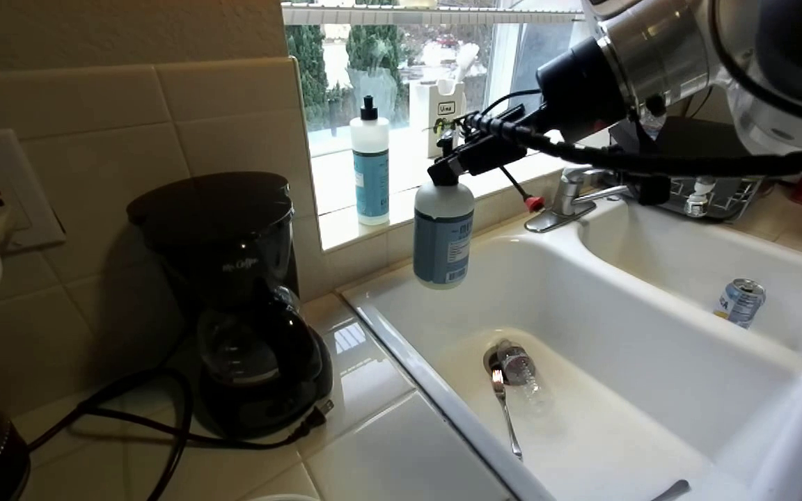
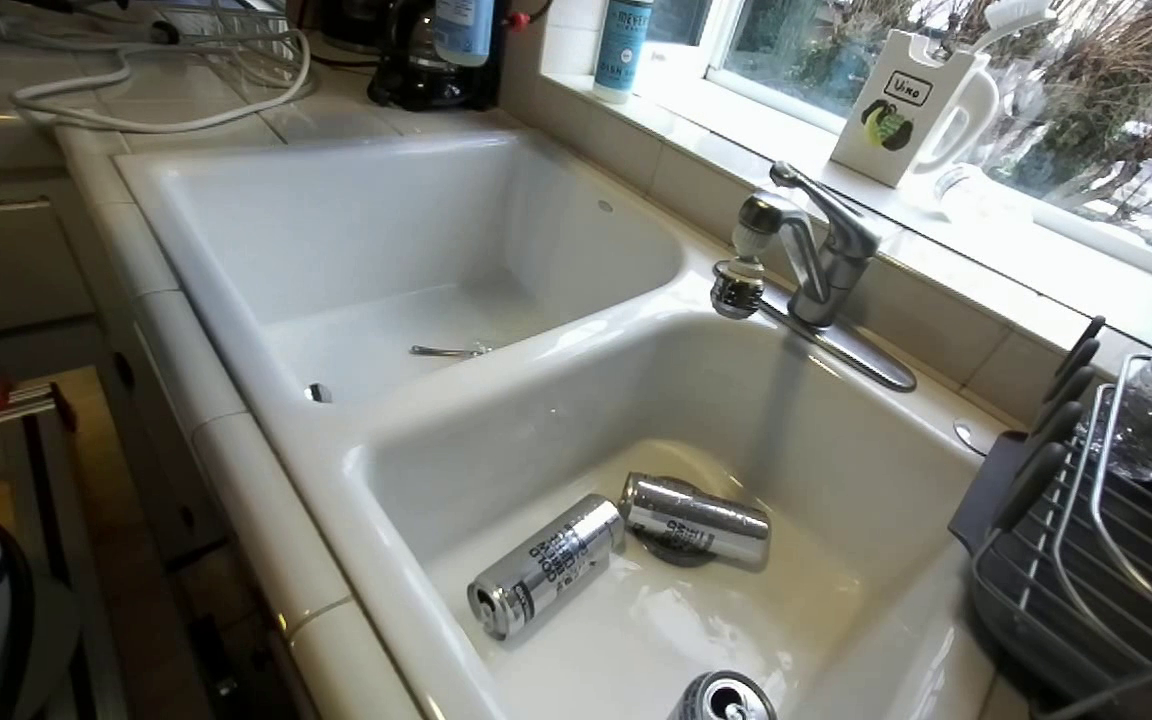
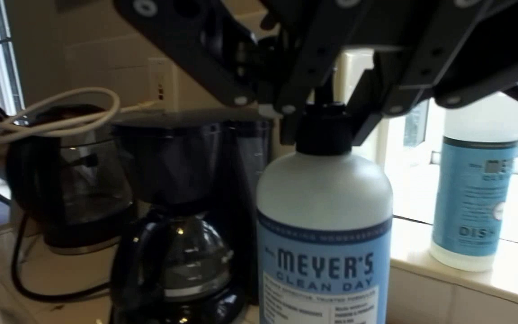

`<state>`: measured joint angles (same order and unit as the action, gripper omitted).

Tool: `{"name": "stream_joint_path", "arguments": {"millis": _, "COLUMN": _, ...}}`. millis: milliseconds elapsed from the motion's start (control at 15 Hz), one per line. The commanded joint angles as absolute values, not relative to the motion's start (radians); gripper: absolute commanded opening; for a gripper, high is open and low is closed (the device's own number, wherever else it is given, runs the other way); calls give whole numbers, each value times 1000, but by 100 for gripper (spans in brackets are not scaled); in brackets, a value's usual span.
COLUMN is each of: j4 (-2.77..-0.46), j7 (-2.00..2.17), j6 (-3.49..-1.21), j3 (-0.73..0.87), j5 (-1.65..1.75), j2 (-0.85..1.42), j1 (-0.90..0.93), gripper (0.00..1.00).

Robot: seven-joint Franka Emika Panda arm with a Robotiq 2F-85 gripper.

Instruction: Put the pump bottle on the left side of the counter.

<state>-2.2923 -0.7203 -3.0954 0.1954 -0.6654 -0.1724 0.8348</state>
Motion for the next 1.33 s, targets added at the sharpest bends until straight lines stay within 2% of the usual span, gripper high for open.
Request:
{"name": "stream_joint_path", "arguments": {"millis": 0, "j4": -2229, "j7": -899, "j6": -3073, "j3": 282, "j5": -863, "j2": -171, "j1": 980, "gripper": 8}}
{"name": "stream_joint_path", "arguments": {"millis": 333, "j4": -2110, "j7": -1140, "j6": -3011, "j3": 410, "j5": -1104, "j2": -94, "j1": 1057, "gripper": 8}}
{"name": "stream_joint_path", "arguments": {"millis": 533, "j4": -2014, "j7": -1307, "j6": -2848, "j3": 472, "j5": -1274, "j2": -13, "j1": 1045, "gripper": 8}}
{"name": "stream_joint_path", "arguments": {"millis": 800, "j4": -1965, "j7": -1372, "j6": -2669, "j3": 504, "j5": -1357, "j2": 91, "j1": 1003, "gripper": 8}}
{"name": "stream_joint_path", "arguments": {"millis": 1000, "j4": -1956, "j7": -1403, "j6": -2658, "j3": 496, "j5": -1373, "j2": 112, "j1": 996, "gripper": 8}}
{"name": "stream_joint_path", "arguments": {"millis": 1067, "j4": -1997, "j7": -1349, "j6": -2687, "j3": 299, "j5": -1301, "j2": 82, "j1": 808, "gripper": 31}}
{"name": "stream_joint_path", "arguments": {"millis": 1200, "j4": -1982, "j7": -1363, "j6": -2690, "j3": 297, "j5": -1309, "j2": 96, "j1": 810, "gripper": 31}}
{"name": "stream_joint_path", "arguments": {"millis": 1267, "j4": -1977, "j7": -1363, "j6": -2690, "j3": 297, "j5": -1310, "j2": 97, "j1": 811, "gripper": 8}}
